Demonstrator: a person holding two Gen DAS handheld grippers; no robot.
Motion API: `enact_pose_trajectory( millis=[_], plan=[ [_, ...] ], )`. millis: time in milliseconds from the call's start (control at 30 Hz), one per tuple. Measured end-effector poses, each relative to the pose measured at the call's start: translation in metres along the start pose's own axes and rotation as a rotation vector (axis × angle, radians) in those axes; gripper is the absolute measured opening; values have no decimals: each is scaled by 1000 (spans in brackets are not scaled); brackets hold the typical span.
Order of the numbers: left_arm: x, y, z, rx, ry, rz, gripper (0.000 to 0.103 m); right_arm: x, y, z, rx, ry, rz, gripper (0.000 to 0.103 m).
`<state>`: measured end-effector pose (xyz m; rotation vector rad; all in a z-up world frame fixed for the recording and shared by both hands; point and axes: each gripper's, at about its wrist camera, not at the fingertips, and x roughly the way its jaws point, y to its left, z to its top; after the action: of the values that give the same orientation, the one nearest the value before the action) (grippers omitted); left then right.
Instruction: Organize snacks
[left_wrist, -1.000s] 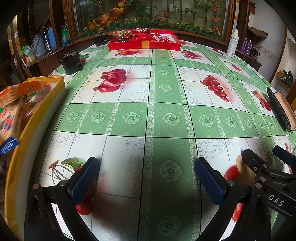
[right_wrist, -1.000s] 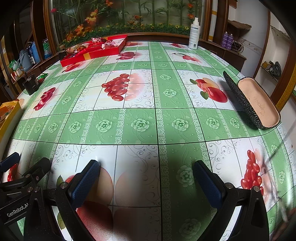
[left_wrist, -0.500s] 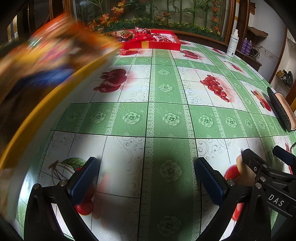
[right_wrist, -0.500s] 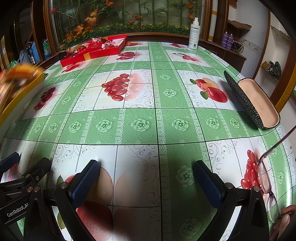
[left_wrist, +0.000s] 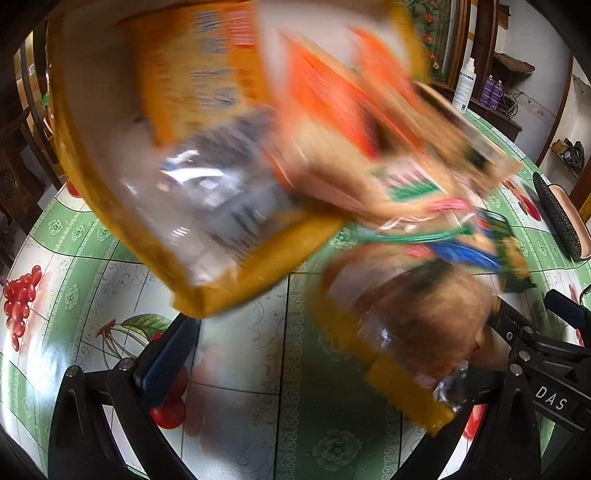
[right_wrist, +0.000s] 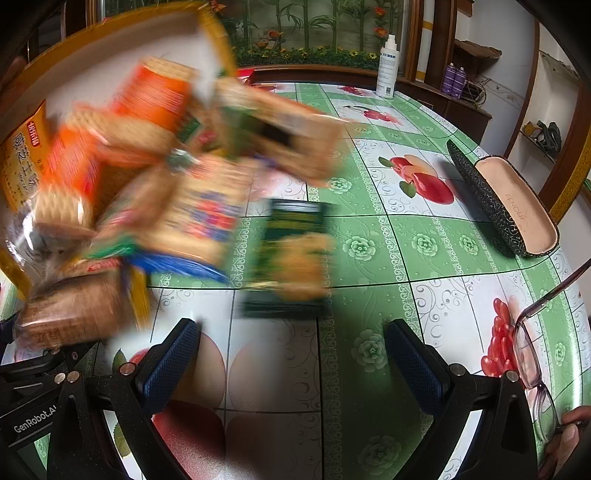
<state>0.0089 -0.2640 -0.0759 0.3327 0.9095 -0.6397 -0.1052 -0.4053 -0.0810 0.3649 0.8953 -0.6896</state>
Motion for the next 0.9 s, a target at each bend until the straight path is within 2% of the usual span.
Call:
enact_pose_trajectory(
  millis=[500, 900],
  plan=[
    [1, -11, 4, 1, 0, -1, 103, 0, -3, 1, 14, 2, -14, 103],
    [-2, -4, 4, 0, 0, -3, 103, 0, -2, 1, 15, 1, -15, 103]
  ],
)
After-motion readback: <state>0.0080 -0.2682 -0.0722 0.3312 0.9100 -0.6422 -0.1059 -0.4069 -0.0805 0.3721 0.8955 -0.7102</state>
